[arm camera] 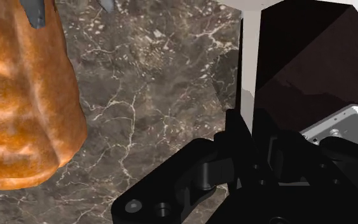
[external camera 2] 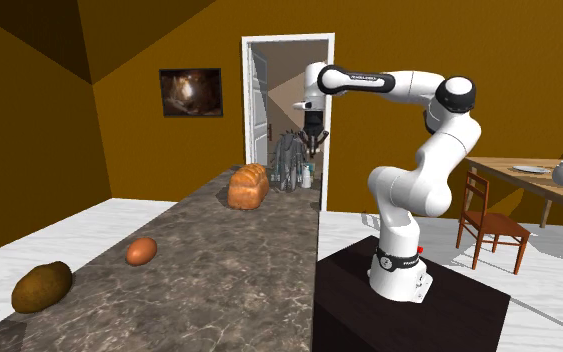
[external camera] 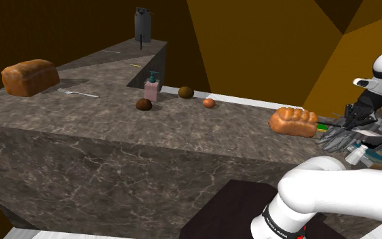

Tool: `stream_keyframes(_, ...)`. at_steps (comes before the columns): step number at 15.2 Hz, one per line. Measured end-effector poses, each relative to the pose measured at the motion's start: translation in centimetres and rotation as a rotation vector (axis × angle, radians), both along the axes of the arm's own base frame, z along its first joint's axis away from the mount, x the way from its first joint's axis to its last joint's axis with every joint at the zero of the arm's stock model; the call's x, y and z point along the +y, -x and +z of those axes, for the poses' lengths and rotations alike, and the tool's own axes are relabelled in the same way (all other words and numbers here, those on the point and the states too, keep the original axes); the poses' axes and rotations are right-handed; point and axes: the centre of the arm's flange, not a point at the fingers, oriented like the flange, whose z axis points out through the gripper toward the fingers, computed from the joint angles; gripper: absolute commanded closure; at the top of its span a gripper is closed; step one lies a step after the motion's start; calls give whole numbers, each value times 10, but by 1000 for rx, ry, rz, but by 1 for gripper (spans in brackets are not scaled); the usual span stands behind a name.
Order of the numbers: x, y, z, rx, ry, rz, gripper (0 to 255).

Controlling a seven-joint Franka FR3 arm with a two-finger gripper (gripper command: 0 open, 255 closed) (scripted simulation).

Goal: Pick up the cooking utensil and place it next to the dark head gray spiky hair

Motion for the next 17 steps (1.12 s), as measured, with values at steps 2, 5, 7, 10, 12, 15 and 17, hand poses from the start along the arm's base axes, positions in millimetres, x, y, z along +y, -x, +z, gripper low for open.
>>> stream_keyframes(2,0,-1,-11,0,0,0,255)
stream_keyframes(5,-1,0,-26,0,0,0,255)
stream_keyframes(7,0,0,-36,0,0,0,255)
stream_keyframes(10,-1,1,-52,0,0,0,255)
stream_keyframes(12,0,0,-64,0,0,0,255)
stream_keyframes(15,0,0,-80,0,0,0,255)
stream_keyframes(17,-1,0,-90,0,0,0,255)
